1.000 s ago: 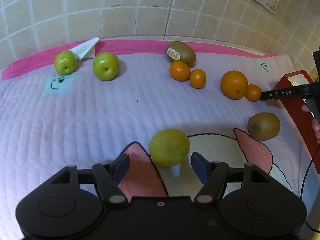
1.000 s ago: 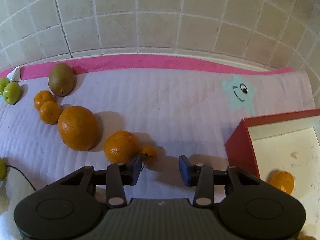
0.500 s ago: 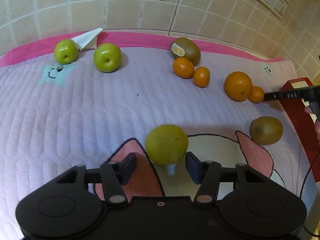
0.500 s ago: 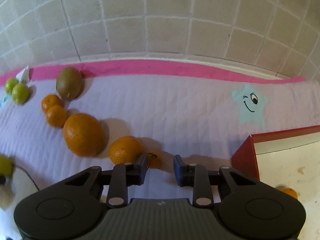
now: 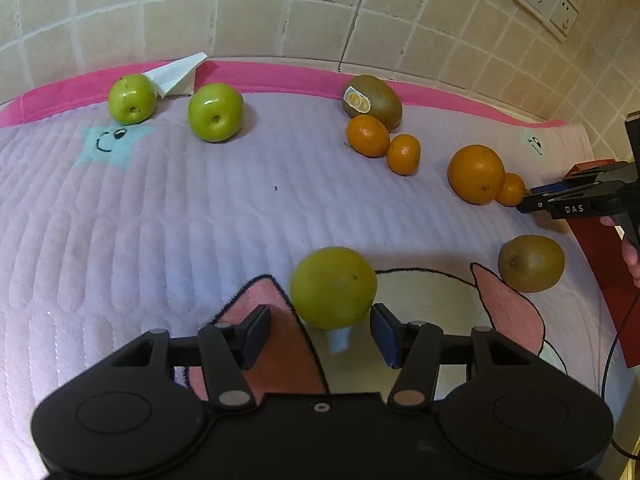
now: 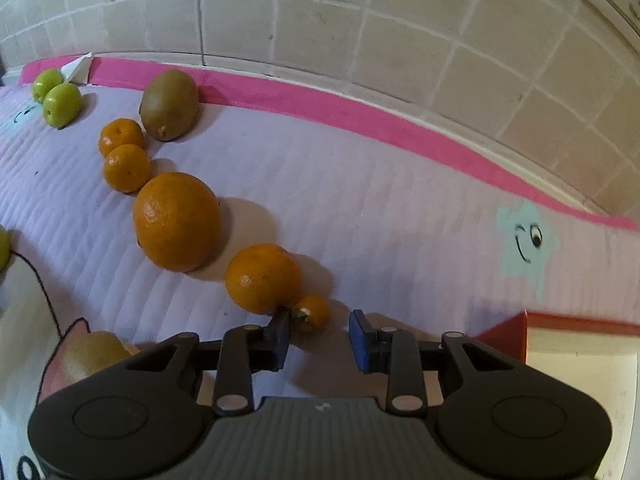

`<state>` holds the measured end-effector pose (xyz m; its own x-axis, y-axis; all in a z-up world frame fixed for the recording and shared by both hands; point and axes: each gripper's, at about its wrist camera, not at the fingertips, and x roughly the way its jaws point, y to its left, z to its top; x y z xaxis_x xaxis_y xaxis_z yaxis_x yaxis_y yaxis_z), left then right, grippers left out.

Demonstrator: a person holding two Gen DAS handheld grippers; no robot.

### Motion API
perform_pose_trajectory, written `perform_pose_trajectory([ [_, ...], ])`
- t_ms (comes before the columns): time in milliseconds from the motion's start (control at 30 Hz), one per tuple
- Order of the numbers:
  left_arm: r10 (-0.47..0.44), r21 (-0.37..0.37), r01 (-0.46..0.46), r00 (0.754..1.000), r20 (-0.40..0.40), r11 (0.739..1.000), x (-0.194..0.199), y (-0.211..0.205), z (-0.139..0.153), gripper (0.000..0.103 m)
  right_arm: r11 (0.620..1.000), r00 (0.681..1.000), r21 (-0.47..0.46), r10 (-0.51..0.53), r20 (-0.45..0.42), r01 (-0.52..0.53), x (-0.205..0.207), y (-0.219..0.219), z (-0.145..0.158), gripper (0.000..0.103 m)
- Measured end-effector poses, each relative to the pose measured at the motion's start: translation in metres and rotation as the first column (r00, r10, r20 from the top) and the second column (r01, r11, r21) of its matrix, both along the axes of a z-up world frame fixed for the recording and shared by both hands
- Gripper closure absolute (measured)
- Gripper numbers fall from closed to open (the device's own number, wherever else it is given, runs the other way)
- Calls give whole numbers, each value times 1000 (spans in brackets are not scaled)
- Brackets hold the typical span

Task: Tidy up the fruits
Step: 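Grasp a green apple with left tool while right grasps a small orange fruit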

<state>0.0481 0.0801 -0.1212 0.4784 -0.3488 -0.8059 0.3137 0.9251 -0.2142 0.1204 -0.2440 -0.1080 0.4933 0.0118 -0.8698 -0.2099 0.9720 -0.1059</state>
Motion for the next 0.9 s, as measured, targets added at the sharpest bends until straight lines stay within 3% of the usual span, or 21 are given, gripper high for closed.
perform_pose_trajectory([
  [67, 1, 4, -1, 1000, 3, 1000, 0, -1, 0, 38, 1000, 1000, 5, 21, 2, -21, 1, -1, 0, 73],
  [133, -3, 2, 3, 1000, 9, 1000, -1, -1, 0, 46, 999, 999, 22, 42, 2, -42, 0, -2, 1, 81],
  [167, -11, -16, 11, 1000, 10, 1000, -1, 0, 1, 55, 999, 999, 17, 46, 11, -46, -2, -1, 2, 81],
  [433, -5, -2, 5, 999, 52, 1000, -9, 0, 14, 60, 1000, 997, 23, -20, 71, 19, -31, -8, 21, 81],
  [467, -7, -3, 7, 998, 65, 1000, -12, -1, 18, 74, 999, 996, 29, -30, 85, 28, -38, -10, 27, 81],
  [500, -13, -8, 14, 997, 77, 1000, -14, -1, 23, 102, 999, 994, 36, -41, 99, 37, -45, -13, 33, 81],
  [633, -32, -41, 37, 993, 113, 998, -20, -9, 46, 103, 994, 981, 66, -96, 171, 86, -79, -31, 62, 81],
  [667, -26, -35, 30, 993, 116, 999, -20, -12, 48, 96, 993, 977, 70, -109, 185, 97, -87, -37, 68, 81],
  [700, -11, -22, 14, 994, 109, 1000, -18, -15, 48, 75, 991, 973, 73, -123, 195, 111, -95, -42, 72, 81],
  [733, 0, -14, 1, 995, 103, 1000, -16, -17, 45, 61, 988, 968, 82, -145, 204, 130, -103, -48, 76, 81],
  [767, 13, 4, -14, 994, 109, 1000, -15, -18, 42, 29, 985, 965, 98, -163, 207, 145, -110, -54, 78, 81],
  [800, 33, 42, -38, 993, 117, 998, -13, -21, 37, 17, 981, 962, 116, -179, 206, 157, -116, -59, 79, 81],
  [833, 49, 79, -58, 992, 120, 995, -11, -24, 32, 18, 977, 959, 130, -194, 207, 170, -122, -63, 80, 81],
  [900, 35, 68, -43, 993, 114, 997, -7, -26, 27, 18, 971, 955, 147, -216, 203, 188, -132, -67, 78, 81],
])
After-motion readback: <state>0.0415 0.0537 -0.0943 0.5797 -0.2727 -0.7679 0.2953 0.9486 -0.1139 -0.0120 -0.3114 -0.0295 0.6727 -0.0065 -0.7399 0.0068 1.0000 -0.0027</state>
